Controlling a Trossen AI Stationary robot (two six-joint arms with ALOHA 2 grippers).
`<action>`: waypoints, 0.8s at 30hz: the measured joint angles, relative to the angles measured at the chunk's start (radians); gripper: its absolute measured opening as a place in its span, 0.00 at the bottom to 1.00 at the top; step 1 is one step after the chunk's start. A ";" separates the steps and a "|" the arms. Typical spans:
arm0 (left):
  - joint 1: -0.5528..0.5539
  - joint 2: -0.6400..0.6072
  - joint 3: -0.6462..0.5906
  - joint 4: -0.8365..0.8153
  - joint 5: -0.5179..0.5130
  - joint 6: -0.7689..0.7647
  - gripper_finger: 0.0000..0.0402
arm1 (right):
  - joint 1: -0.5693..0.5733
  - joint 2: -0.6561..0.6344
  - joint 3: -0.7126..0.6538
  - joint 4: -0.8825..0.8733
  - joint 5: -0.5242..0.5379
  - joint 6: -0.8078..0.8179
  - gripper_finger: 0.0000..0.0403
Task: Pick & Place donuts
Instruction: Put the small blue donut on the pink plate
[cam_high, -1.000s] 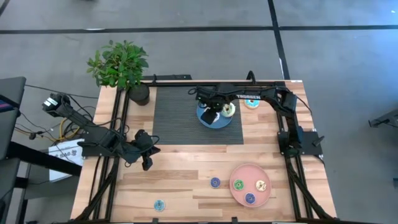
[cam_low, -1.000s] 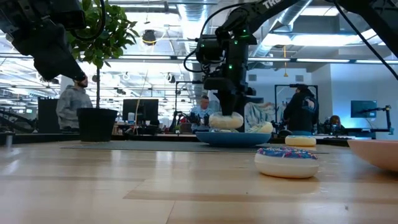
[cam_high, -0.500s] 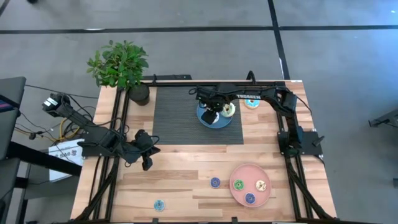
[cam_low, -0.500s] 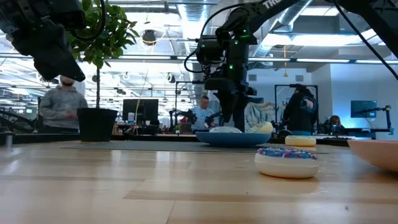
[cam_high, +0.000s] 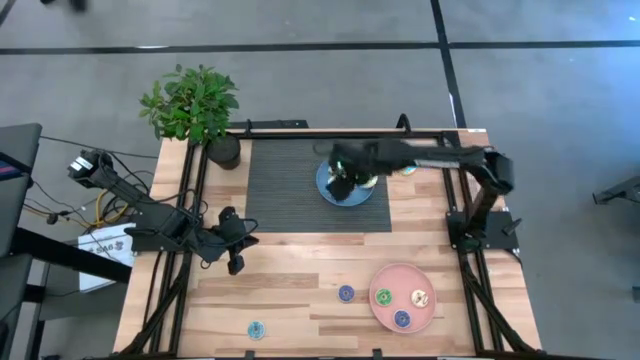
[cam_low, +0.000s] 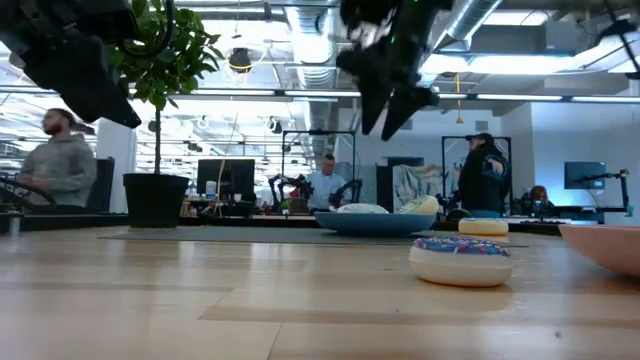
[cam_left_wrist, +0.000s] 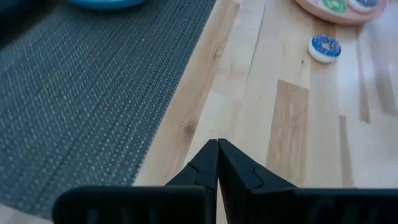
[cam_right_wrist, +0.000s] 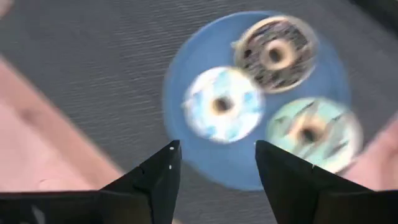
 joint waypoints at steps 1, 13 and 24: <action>0.000 0.000 0.000 0.000 -0.003 0.024 0.00 | 0.033 -0.026 -0.035 0.028 0.009 0.049 0.48; 0.115 0.000 0.000 -0.061 0.086 0.042 0.27 | 0.495 -0.193 -0.283 0.027 0.155 0.760 0.44; 0.187 0.002 0.008 0.170 0.176 0.123 0.62 | 0.771 -0.223 -0.310 -0.159 0.281 0.813 0.35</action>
